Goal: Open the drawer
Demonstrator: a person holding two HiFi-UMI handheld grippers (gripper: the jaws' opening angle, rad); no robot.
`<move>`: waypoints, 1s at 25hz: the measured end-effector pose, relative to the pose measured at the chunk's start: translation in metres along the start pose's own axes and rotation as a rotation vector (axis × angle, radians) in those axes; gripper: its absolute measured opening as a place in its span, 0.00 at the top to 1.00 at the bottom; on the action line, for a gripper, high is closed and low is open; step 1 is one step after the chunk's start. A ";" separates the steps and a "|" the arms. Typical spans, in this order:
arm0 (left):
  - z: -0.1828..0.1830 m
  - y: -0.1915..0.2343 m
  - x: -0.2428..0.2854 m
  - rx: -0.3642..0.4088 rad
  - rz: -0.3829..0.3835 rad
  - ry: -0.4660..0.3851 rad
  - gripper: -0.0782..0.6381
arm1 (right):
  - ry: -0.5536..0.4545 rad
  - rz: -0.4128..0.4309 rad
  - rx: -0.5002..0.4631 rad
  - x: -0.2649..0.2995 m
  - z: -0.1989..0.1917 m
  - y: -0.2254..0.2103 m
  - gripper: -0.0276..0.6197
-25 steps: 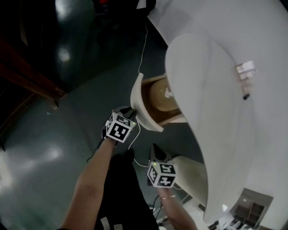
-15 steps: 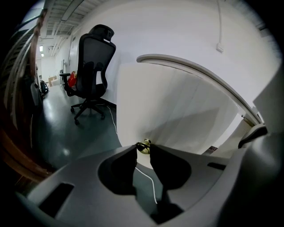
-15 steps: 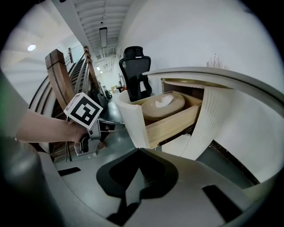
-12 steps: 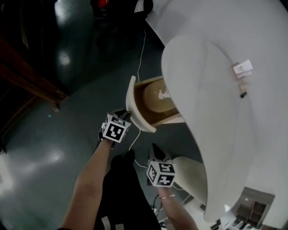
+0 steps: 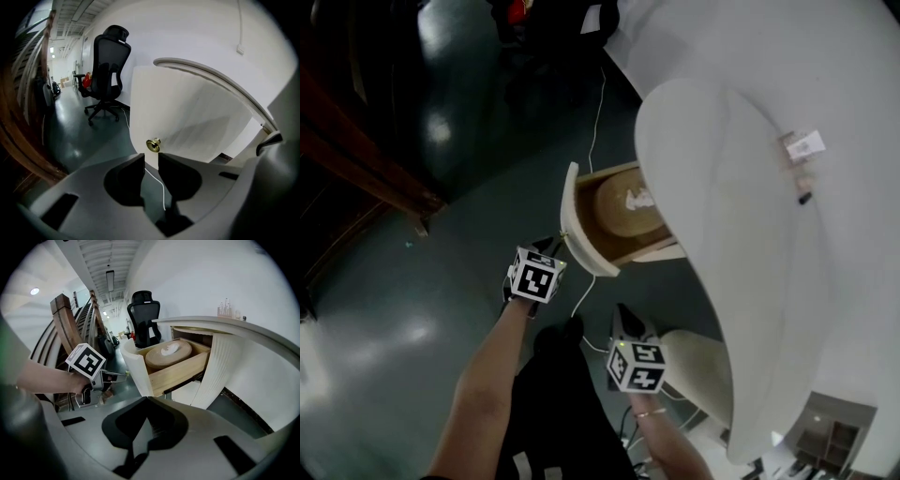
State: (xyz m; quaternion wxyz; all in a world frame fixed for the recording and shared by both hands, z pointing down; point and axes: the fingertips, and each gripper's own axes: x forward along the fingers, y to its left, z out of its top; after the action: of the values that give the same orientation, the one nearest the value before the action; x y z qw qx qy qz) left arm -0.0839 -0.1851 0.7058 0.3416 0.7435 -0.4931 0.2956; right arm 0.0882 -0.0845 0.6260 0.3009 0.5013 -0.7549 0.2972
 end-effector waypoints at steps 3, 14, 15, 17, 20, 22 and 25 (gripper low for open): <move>-0.003 0.000 -0.014 -0.024 0.005 -0.009 0.76 | -0.011 0.003 0.009 -0.005 0.004 0.003 0.95; 0.009 -0.004 -0.084 0.056 0.066 -0.081 0.84 | -0.102 0.012 0.035 -0.033 0.038 0.018 0.95; 0.011 -0.006 -0.090 0.063 0.069 -0.096 0.84 | -0.109 0.010 0.037 -0.036 0.040 0.018 0.95; 0.018 -0.010 -0.104 0.065 0.073 -0.127 0.85 | -0.123 0.008 0.038 -0.042 0.044 0.018 0.95; 0.033 -0.015 -0.125 0.071 0.077 -0.177 0.86 | -0.144 0.010 0.037 -0.051 0.052 0.018 0.95; 0.041 -0.018 -0.140 0.077 0.080 -0.208 0.87 | -0.162 0.013 0.033 -0.058 0.060 0.019 0.95; 0.050 -0.021 -0.163 0.093 0.085 -0.242 0.88 | -0.195 0.019 0.021 -0.070 0.072 0.022 0.95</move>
State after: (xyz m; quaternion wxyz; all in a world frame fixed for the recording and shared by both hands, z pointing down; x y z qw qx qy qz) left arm -0.1146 -0.1328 0.5456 0.2319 0.7672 -0.5475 0.2405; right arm 0.0786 -0.0912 0.5234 0.2180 0.5237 -0.7821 0.2579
